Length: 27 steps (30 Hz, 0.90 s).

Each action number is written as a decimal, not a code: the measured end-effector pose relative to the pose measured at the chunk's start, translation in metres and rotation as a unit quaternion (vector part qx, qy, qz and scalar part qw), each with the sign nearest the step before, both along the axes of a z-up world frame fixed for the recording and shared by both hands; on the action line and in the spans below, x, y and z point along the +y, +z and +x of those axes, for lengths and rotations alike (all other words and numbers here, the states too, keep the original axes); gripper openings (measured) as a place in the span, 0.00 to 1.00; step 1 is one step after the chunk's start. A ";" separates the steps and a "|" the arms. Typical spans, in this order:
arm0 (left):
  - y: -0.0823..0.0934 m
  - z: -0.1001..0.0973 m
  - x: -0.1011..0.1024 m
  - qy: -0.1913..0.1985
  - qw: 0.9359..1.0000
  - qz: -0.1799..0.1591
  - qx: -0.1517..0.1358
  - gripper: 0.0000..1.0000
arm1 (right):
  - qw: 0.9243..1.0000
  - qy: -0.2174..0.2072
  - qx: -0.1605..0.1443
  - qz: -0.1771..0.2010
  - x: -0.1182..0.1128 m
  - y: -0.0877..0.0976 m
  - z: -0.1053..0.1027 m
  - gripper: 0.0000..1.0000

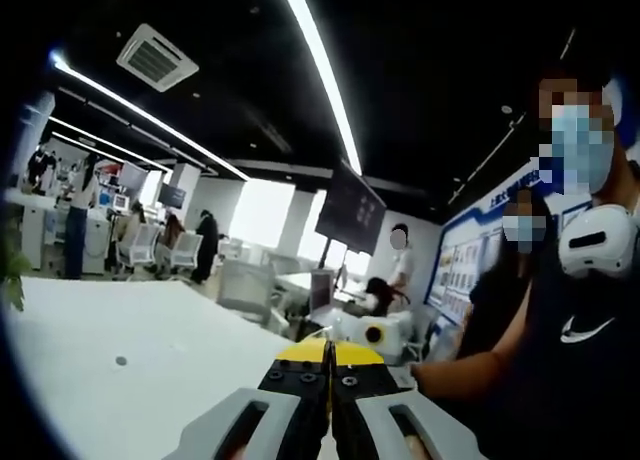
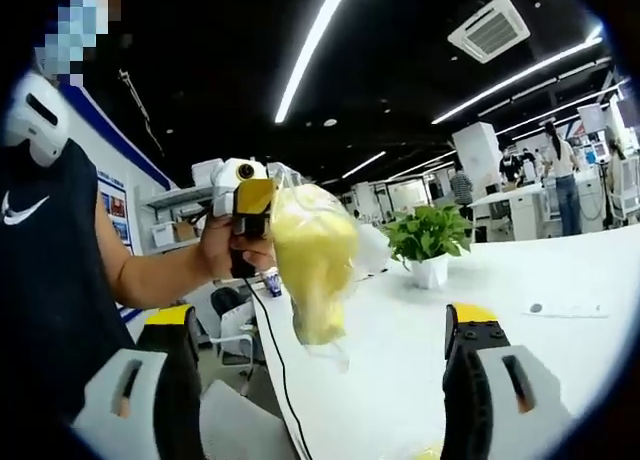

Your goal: Compare the silicone blocks by pressing each to a similar depth, holding the contact briefly, and releasing to observe deformation and rebound differences across the visible hardness samples.

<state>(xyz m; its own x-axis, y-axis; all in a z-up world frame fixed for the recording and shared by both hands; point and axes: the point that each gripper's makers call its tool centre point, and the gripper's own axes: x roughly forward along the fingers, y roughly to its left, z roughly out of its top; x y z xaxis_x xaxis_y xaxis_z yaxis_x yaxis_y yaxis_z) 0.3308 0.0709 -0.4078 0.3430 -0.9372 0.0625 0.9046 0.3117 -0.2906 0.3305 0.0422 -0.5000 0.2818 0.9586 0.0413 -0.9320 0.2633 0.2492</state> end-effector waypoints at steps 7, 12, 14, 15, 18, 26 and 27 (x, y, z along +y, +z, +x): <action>-0.002 0.002 0.002 0.003 1.000 -0.004 0.006 0.00 | 0.999 -0.036 0.007 -0.010 -0.018 -0.011 0.009 0.96; -0.008 0.005 0.005 0.010 1.000 -0.005 0.014 0.00 | 0.998 -0.057 0.009 -0.008 -0.030 -0.013 0.014 0.96; -0.013 0.007 0.006 0.014 1.000 -0.008 0.021 0.00 | 0.998 -0.068 0.013 -0.008 -0.036 -0.015 0.017 0.96; -0.015 0.007 0.007 0.016 1.000 -0.007 0.025 0.00 | 0.997 -0.071 0.013 -0.009 -0.038 -0.016 0.017 0.96; -0.019 0.007 0.008 0.018 0.999 -0.009 0.030 0.00 | 0.996 -0.082 0.017 -0.007 -0.045 -0.018 0.021 0.96; -0.026 0.011 0.013 0.031 0.999 -0.009 0.040 0.00 | 0.991 -0.131 -0.001 -0.016 -0.065 -0.021 0.032 0.96; -0.028 0.011 0.014 0.032 0.999 -0.010 0.042 0.00 | 0.990 -0.140 -0.003 -0.019 -0.069 -0.023 0.034 0.96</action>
